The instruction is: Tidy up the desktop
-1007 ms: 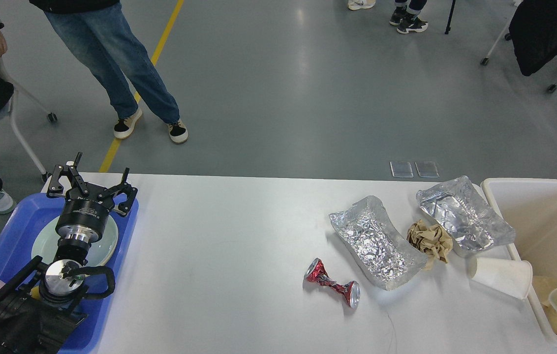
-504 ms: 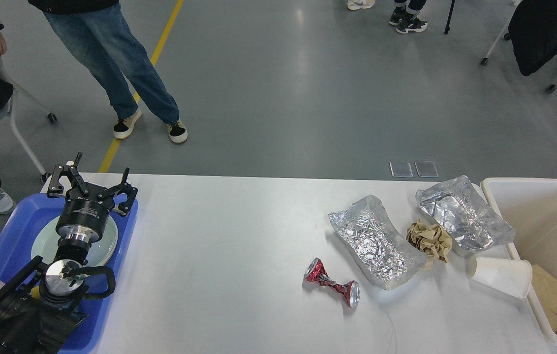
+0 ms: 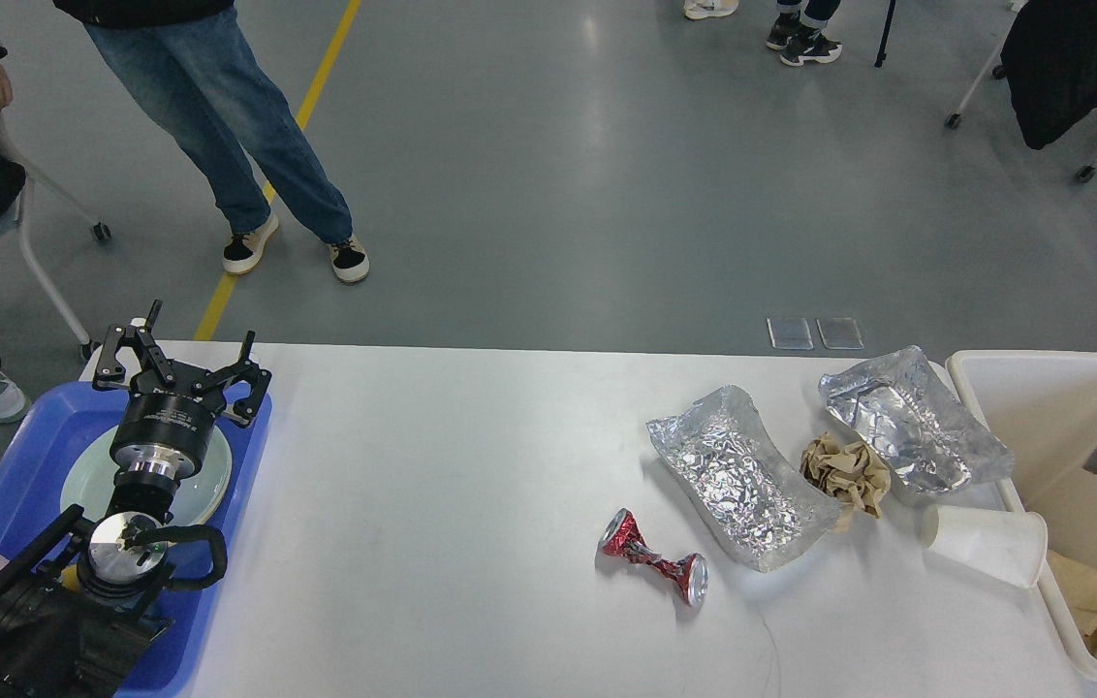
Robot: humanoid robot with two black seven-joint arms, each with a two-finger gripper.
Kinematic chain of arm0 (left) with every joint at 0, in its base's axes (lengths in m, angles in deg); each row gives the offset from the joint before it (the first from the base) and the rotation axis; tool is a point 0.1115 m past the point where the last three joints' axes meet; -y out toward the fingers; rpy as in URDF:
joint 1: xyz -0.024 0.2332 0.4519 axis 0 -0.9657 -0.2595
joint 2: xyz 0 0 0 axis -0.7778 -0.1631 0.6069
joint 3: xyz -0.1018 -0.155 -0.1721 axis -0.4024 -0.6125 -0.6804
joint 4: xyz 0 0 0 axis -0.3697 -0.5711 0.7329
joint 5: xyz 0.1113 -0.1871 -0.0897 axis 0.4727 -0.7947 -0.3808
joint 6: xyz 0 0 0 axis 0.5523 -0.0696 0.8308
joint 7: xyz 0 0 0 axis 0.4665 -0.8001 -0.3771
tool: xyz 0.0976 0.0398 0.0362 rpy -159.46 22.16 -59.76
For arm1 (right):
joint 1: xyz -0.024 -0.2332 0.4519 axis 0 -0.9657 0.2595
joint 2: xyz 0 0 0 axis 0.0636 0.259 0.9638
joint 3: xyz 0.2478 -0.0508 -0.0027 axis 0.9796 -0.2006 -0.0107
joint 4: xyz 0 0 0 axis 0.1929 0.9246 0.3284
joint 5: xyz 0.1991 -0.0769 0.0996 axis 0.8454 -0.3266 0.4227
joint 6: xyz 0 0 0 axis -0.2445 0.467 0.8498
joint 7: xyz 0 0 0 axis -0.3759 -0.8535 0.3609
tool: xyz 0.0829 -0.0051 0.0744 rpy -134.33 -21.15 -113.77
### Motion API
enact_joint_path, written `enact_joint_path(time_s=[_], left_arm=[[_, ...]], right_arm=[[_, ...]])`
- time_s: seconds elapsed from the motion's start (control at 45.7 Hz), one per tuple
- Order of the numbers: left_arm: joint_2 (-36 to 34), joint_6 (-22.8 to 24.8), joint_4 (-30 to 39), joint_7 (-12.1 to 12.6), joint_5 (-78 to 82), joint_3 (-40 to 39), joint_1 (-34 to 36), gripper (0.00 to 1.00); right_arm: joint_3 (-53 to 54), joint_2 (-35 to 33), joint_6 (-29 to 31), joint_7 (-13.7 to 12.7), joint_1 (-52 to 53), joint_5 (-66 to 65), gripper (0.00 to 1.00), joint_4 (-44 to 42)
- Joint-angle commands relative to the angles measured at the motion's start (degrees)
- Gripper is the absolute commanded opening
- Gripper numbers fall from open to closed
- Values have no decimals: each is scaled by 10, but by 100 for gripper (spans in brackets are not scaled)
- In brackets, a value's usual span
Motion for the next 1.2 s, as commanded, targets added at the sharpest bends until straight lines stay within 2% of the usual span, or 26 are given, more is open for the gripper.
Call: enact_joint_path(time_s=[0.0,0.088,0.175,0.285,0.35,0.416,0.744,0.963,1.182], left_arm=[[0,0,0,0,0,0,0,96],[0,0,0,0,0,0,0,96],[0,0,0,0,0,0,0,96],[0,1,0,0,0,0,0,96],[0,1,0,0,0,0,0,96],[-1,1,0,0,0,0,0,96],[0,1,0,0,0,0,0,96],[0,1,0,0,0,1,0,96],[0,0,0,0,0,0,0,96]], right_arm=[[-80,10,40,-1,145,-6,100,129],[-117,28,94,-13,223,-7,100,185],[-142,58,169,-46,278,-6,100,211],[-140,89,291,-82,347,-5,100,215],[-137,101,359,-85,392,-4,100,216],[-132,111,398,-85,438,-4,100,237],[-94,134,417,-86,646,4,100,421],[-18,103,417,-85,770,4,100,547],[-13,100,409,-81,796,6,100,572]])
